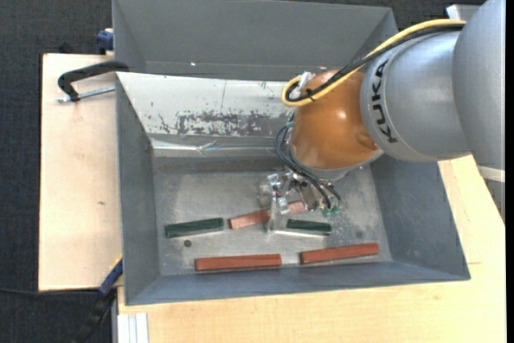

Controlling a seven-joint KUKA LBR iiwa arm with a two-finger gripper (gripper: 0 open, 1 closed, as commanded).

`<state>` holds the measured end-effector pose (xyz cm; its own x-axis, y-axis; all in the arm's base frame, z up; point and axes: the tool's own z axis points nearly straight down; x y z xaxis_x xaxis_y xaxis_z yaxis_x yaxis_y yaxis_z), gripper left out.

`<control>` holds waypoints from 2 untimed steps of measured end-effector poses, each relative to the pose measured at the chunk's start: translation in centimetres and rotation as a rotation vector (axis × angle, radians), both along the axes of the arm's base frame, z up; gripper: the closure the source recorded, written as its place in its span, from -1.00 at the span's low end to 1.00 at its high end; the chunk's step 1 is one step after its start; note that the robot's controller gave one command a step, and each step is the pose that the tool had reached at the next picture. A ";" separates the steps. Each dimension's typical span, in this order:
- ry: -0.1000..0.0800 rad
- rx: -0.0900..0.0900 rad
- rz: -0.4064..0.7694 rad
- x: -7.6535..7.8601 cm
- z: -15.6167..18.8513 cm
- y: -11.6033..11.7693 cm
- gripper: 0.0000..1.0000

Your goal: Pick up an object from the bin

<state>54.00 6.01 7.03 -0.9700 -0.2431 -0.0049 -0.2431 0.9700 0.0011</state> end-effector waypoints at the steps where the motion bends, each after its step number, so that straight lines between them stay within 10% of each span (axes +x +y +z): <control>1: -0.001 0.000 0.070 -0.1 12.9 2.9 1.00; 2: -0.001 0.000 0.069 -0.1 12.9 2.9 1.00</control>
Offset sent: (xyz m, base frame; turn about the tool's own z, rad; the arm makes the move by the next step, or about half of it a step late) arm 0.0000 0.0000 0.0000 0.0000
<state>53.91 8.91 19.89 -0.9508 -0.3098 -0.0053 -0.3098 0.9508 0.0007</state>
